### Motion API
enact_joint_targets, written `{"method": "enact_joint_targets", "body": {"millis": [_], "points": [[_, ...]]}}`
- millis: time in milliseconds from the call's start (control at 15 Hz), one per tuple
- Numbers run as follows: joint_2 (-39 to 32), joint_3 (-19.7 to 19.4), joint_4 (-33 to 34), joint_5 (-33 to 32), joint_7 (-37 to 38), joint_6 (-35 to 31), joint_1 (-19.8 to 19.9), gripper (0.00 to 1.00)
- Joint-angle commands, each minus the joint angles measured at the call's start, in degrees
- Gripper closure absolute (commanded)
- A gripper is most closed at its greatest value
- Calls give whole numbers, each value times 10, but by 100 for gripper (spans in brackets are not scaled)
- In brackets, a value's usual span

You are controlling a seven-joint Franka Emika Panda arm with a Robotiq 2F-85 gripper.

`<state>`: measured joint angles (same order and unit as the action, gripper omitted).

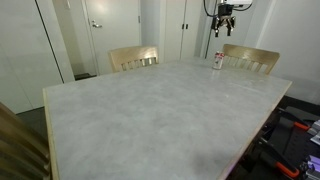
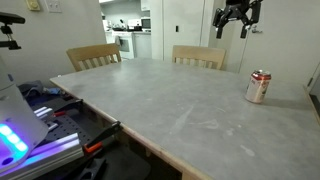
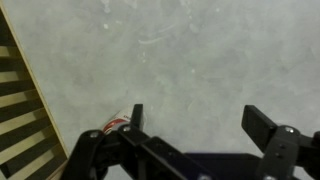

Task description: Move the can to the left side of the table

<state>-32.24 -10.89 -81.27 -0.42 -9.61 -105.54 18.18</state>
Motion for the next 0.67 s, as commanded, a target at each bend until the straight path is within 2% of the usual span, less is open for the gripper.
{"method": "enact_joint_targets", "body": {"millis": [0,133,333,600], "points": [[-7,4,15,-2,1,6,7,0],[-11,4,24,-2,3,10,7,0],[-2,12,2,10,14,-20,2,0],[-32,18,37,46,38,-32,20,0]]}}
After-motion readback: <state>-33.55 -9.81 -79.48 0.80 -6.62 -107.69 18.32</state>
